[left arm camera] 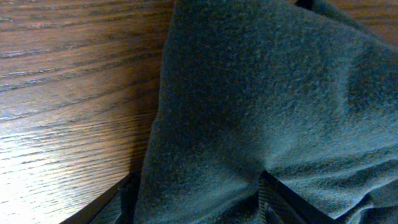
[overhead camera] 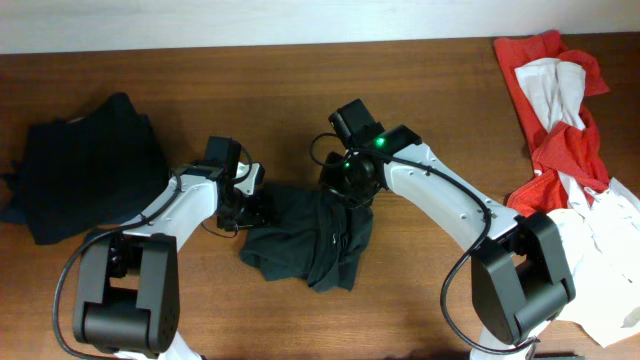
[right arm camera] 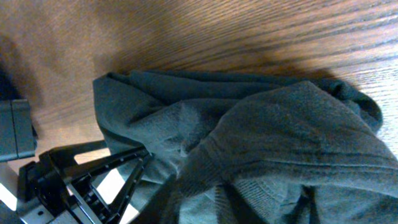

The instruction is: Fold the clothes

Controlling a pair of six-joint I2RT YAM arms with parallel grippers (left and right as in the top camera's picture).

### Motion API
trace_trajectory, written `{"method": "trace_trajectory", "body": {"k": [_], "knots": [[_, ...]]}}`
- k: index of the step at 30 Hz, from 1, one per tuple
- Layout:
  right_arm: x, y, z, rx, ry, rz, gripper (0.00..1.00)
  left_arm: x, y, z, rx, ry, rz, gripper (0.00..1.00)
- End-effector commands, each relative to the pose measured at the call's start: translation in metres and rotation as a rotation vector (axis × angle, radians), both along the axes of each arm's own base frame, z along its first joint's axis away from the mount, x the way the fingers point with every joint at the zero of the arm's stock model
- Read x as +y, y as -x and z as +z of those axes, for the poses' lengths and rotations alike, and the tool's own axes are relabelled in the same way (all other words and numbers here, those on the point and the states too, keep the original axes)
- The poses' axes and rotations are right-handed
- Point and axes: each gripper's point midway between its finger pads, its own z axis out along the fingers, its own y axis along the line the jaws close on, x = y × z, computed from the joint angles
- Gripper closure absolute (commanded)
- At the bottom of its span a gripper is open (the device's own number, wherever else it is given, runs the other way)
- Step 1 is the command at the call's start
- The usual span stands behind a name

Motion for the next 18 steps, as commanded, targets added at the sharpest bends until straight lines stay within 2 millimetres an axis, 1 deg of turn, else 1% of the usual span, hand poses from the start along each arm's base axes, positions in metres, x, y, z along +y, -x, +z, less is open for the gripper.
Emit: {"method": "trace_trajectory", "body": {"k": [1,5,6,7,9,10,11,14,15,16,18], "knots": [[-0.001,-0.003,-0.004,0.001,0.028,-0.008,0.96,0.001,0.005,-0.003,0.005,-0.015,-0.02,0.39],[-0.005,0.003,-0.007,0.02,0.045,0.016,0.96,0.001,0.005,-0.003,0.005,-0.015,-0.019,0.39],[-0.01,0.005,-0.006,0.026,0.054,0.029,0.96,0.001,0.005,-0.003,0.005,-0.015,-0.019,0.39],[-0.02,0.009,-0.004,0.044,0.069,0.031,0.96,0.001,0.005,-0.003,0.005,-0.015,-0.019,0.39],[-0.043,0.015,0.003,0.059,0.099,0.065,0.96,0.001,0.005,-0.003,0.005,-0.015,-0.019,0.39],[-0.062,0.018,0.004,0.075,0.137,0.067,0.96,0.001,0.005,-0.003,0.005,-0.015,-0.02,0.39],[-0.077,0.02,0.003,0.094,0.172,0.062,0.96,0.001,0.005,-0.003,0.005,-0.015,-0.019,0.39],[-0.13,0.035,-0.002,0.185,0.311,0.061,0.96,0.002,0.005,-0.004,0.005,-0.017,-0.019,0.39],[-0.142,0.04,-0.003,0.213,0.344,0.053,0.84,0.002,0.005,-0.004,0.005,-0.018,-0.019,0.39],[-0.151,0.044,-0.002,0.233,0.348,0.082,0.64,0.002,0.005,-0.004,0.005,-0.018,-0.019,0.39],[-0.158,0.052,0.0,0.258,0.35,0.128,0.62,0.001,0.005,-0.004,0.004,-0.018,-0.019,0.39]]}}
